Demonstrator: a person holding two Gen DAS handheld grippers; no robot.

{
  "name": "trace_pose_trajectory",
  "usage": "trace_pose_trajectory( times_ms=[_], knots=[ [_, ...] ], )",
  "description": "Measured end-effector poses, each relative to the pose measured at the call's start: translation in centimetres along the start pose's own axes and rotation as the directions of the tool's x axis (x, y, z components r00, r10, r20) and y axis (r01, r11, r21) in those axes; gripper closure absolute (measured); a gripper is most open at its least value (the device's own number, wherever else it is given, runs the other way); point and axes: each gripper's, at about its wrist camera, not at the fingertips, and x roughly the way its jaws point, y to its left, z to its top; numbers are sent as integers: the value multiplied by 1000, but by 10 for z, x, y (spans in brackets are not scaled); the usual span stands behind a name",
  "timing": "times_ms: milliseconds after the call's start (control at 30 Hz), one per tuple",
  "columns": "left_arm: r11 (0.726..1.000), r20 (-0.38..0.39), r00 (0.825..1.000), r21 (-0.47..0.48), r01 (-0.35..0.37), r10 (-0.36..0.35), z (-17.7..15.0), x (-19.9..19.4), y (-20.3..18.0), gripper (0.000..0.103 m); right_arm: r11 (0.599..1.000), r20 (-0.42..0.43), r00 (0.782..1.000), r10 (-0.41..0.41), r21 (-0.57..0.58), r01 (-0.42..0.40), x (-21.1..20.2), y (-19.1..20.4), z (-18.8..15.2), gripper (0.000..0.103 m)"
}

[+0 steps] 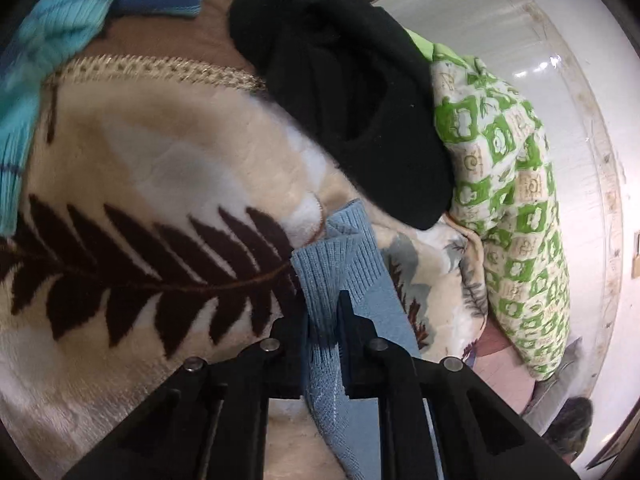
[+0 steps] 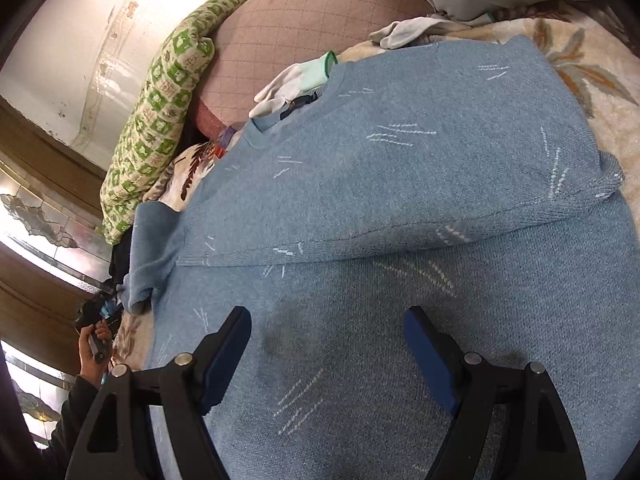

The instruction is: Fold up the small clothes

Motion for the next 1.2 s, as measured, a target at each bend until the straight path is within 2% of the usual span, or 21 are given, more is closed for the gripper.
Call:
trace_pose_trajectory(
  times_ms=[33, 100, 233, 333, 433, 533, 667, 700, 767, 867, 933, 967, 1100, 1200],
  knots=[
    [1000, 1, 1000, 0, -1, 1, 0, -1, 0, 92, 1000, 1, 1000, 1, -2, -1, 0, 0, 0, 21],
    [998, 20, 999, 48, -48, 47, -3, -6, -10, 93, 1000, -2, 1000, 0, -9, 0, 0, 1, 0, 21],
    [979, 100, 992, 177, -99, 83, -15, -28, -53, 94, 1000, -10, 1000, -1, -7, 1, 0, 1, 2, 21],
    [949, 136, 991, 309, -59, 17, -31, -52, -108, 94, 1000, -4, 1000, 13, -7, -13, 0, -1, 0, 21],
    [897, 157, 985, 442, -9, -68, -58, -78, -176, 94, 999, 8, 999, 39, -6, -39, -1, -5, -2, 22],
    [828, 146, 973, 556, 70, -180, -98, -104, -250, 94, 997, 21, 997, 72, 17, -73, -3, -10, -2, 22],
    [686, 85, 948, 711, 157, -306, -183, -125, -356, 94, 990, 40, 991, 130, 54, -132, -15, -17, -5, 22],
    [653, 67, 943, 737, 173, -326, -204, -126, -375, 94, 984, 55, 986, 160, 65, -163, -25, -19, -7, 22],
    [570, 12, 935, 795, 206, -355, -261, -121, -418, 94, 978, 79, 978, 195, 66, -200, -41, -25, -10, 22],
    [487, -57, 933, 841, 236, -355, -343, -95, -454, 94, 968, 120, 966, 228, 78, -238, -72, -44, -14, 22],
    [467, -98, 940, 848, 251, -327, -388, -68, -461, 94, 964, 163, 960, 229, 100, -247, -96, -64, -17, 22],
    [469, -130, 942, 841, 270, -309, -413, -50, -458, 94, 961, 183, 956, 228, 114, -251, -105, -73, -18, 22],
    [500, -221, 955, 815, 293, -199, -484, 23, -441, 94, 939, 286, 935, 208, 210, -273, -143, -125, -27, 22],
    [508, -275, 958, 817, 274, -74, -536, 69, -417, 93, 911, 334, 921, 200, 283, -300, -153, -151, -30, 22]
  ],
)
